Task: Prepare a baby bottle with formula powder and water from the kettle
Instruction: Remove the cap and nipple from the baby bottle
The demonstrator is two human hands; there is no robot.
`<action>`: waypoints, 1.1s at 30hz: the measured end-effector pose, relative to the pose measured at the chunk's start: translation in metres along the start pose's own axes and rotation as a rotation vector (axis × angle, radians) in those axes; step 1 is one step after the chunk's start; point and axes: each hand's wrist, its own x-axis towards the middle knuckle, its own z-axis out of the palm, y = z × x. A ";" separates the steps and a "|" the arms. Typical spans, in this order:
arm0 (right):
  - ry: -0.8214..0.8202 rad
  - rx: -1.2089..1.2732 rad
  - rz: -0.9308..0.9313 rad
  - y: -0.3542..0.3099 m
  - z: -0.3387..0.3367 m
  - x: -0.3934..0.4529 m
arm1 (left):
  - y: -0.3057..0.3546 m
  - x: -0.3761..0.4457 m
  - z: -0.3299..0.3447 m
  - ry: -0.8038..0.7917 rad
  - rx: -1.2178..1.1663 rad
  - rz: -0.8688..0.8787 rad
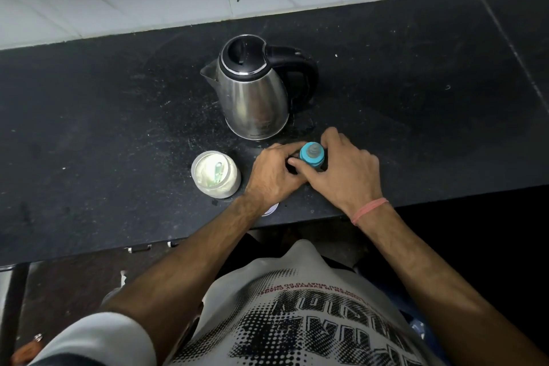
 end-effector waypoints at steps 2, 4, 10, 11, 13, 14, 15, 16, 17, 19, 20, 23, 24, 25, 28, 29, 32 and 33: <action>-0.006 -0.101 -0.020 0.004 0.002 0.006 | -0.001 0.000 0.000 -0.003 -0.006 0.002; 0.020 -0.132 -0.062 0.008 0.005 0.009 | -0.001 -0.001 0.000 -0.006 -0.003 0.013; -0.012 -0.208 -0.075 0.006 0.007 0.018 | -0.002 0.004 -0.002 -0.020 0.013 0.030; -0.029 -0.209 -0.077 0.005 0.006 0.021 | -0.003 0.005 -0.003 -0.027 0.011 0.040; -0.046 -0.201 -0.083 0.004 0.005 0.025 | -0.006 0.007 -0.004 -0.034 -0.006 0.052; -0.038 -0.202 -0.099 0.004 0.005 0.026 | -0.007 0.008 -0.004 -0.038 -0.011 0.050; -0.029 -0.207 -0.125 0.005 0.005 0.027 | -0.007 0.008 -0.005 -0.039 -0.013 0.048; -0.020 -0.215 -0.158 0.006 0.005 0.028 | -0.006 0.009 -0.006 -0.038 -0.008 0.050; -0.012 -0.225 -0.195 0.009 0.005 0.029 | -0.005 0.009 -0.006 -0.036 -0.002 0.056; 0.009 -0.281 -0.287 0.015 0.003 0.032 | -0.006 0.010 -0.006 -0.034 0.013 0.068; 0.021 -0.318 -0.337 0.017 0.002 0.035 | -0.007 0.010 -0.006 -0.036 0.016 0.073; 0.036 -0.363 -0.460 0.023 -0.002 0.045 | -0.009 0.012 -0.006 -0.054 0.019 0.087; 0.044 -0.359 -0.491 0.024 -0.002 0.048 | -0.010 0.013 -0.007 -0.052 0.028 0.089; 0.052 -0.352 -0.519 0.026 -0.002 0.050 | -0.010 0.014 -0.007 -0.046 0.036 0.092; 0.060 -0.377 -0.590 0.030 -0.002 0.056 | -0.008 0.015 -0.009 -0.060 0.024 0.101; 0.062 -0.402 -0.613 0.030 -0.001 0.057 | -0.008 0.016 -0.009 -0.071 0.023 0.114; 0.054 -0.462 -0.682 0.033 -0.004 0.061 | -0.009 0.021 -0.012 -0.114 0.030 0.152; 0.060 -0.465 -0.690 0.033 -0.005 0.061 | -0.008 0.022 -0.014 -0.128 0.038 0.153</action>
